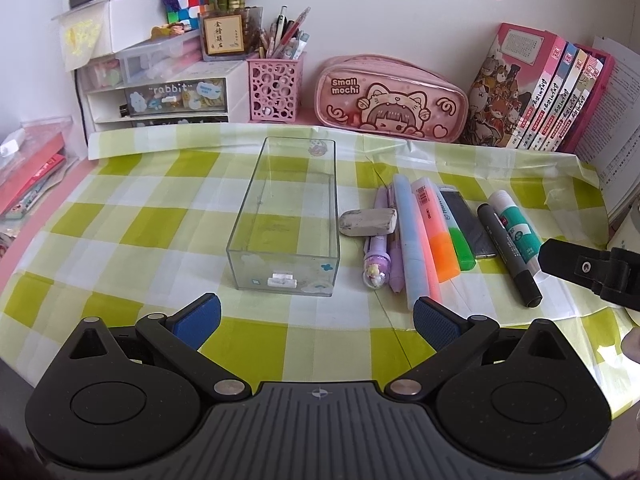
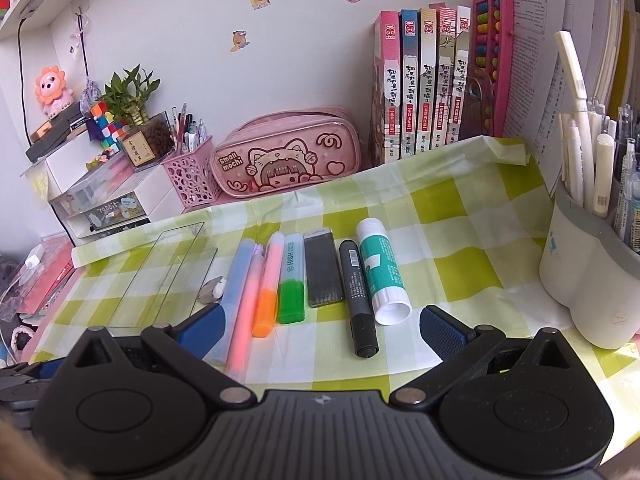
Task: Organize stationery
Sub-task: 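Move the right tool over the row of highlighters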
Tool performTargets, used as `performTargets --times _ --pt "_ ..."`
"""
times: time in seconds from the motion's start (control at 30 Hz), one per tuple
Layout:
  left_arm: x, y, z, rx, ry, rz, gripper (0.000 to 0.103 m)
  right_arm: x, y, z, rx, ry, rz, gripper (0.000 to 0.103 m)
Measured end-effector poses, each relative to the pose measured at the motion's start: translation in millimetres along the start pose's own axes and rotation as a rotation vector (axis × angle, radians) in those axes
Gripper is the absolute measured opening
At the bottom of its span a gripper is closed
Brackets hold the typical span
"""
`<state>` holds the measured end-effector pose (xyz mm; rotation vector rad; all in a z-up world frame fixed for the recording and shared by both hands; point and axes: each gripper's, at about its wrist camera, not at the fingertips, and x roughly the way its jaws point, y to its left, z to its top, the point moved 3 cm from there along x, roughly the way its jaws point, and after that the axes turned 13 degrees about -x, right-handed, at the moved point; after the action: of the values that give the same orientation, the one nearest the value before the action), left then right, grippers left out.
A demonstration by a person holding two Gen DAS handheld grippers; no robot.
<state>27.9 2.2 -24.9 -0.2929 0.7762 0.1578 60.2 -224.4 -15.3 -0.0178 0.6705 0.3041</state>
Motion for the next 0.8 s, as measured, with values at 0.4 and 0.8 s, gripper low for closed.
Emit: performTargets --times 0.4,0.8 --pt "5.4 7.2 3.2 -0.017 -0.003 0.013 0.098 6.2 2.5 -0.5 -0.014 0.016 -0.008 0.103" --pt "28.8 18.6 6.9 -0.037 0.002 0.043 0.098 27.2 -0.8 -3.2 -0.060 0.018 -0.032 0.103"
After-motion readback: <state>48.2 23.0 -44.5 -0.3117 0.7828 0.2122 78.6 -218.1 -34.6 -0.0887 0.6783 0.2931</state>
